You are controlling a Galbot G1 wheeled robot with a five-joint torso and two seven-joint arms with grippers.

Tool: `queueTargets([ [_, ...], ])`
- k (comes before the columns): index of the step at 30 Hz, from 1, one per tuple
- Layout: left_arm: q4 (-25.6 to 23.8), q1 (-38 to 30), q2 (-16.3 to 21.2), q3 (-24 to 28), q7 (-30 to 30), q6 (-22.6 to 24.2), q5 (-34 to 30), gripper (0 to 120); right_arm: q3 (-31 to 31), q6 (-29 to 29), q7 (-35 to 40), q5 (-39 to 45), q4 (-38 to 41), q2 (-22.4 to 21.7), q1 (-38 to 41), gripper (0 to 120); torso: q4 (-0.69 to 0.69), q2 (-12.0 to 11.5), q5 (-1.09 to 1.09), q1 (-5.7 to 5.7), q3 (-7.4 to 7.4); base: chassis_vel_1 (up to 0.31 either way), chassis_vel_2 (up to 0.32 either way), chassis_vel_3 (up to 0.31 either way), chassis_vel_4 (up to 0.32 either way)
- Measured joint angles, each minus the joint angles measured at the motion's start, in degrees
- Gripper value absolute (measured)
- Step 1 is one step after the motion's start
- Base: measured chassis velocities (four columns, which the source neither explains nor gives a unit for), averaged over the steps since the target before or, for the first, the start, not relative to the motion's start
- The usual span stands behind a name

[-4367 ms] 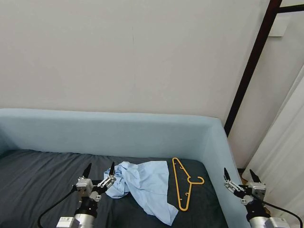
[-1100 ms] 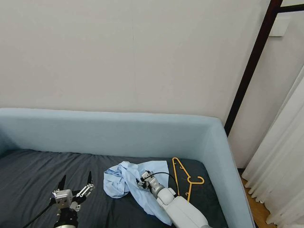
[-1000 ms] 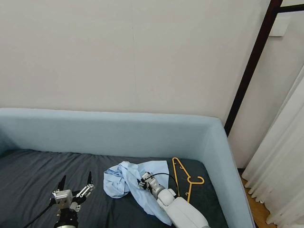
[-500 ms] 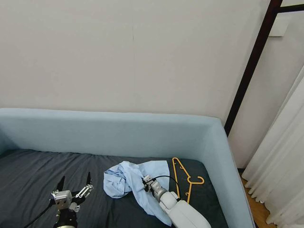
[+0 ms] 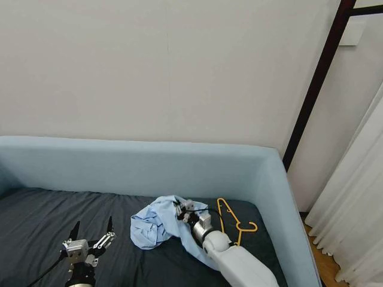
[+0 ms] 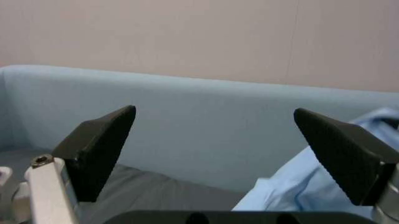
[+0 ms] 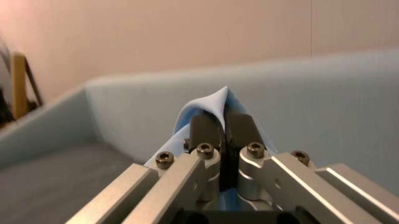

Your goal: Pick up the clothes from the sofa and hang them on the clothes hanger.

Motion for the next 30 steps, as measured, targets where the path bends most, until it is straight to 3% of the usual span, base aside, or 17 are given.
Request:
queueTargets([
  [3,0.34,0.05,0.49,-0.09,0.00,-0.53,-0.93,100,-0.54,0.37,0.71,7.81,6.54,-1.57,4.79,0,0.02,0.01,0.00,0.00,-0.01,0.000,0.000,0.000,0.000],
  [6,1.04,0.01,0.89,-0.22,-0.01,-0.77,-1.62,100,-1.23,0.33,2.54,9.89,9.06,-1.47,9.59,0,0.03,0.01,-0.01,0.00,0.00,0.000,0.000,0.000,0.000],
  [14,1.67,0.25,1.66,-0.91,0.00,-1.46,-2.04,100,-2.03,-0.99,6.04,12.73,8.22,2.12,19.69,0,0.03,0.01,-0.02,0.00,0.00,0.000,0.000,0.000,0.000],
  [22,2.41,0.31,2.09,-1.40,0.00,-2.23,-2.55,100,0.12,-2.03,6.39,12.63,7.72,3.56,23.94,0,0.02,0.01,-0.01,0.00,0.00,0.000,0.000,0.000,0.000],
  [30,3.54,-0.59,1.56,-0.35,0.01,-2.52,-2.16,100,1.47,-5.27,9.95,12.83,12.74,-0.32,25.99,0,0.01,0.00,0.00,0.00,0.00,0.000,0.000,0.000,0.000],
])
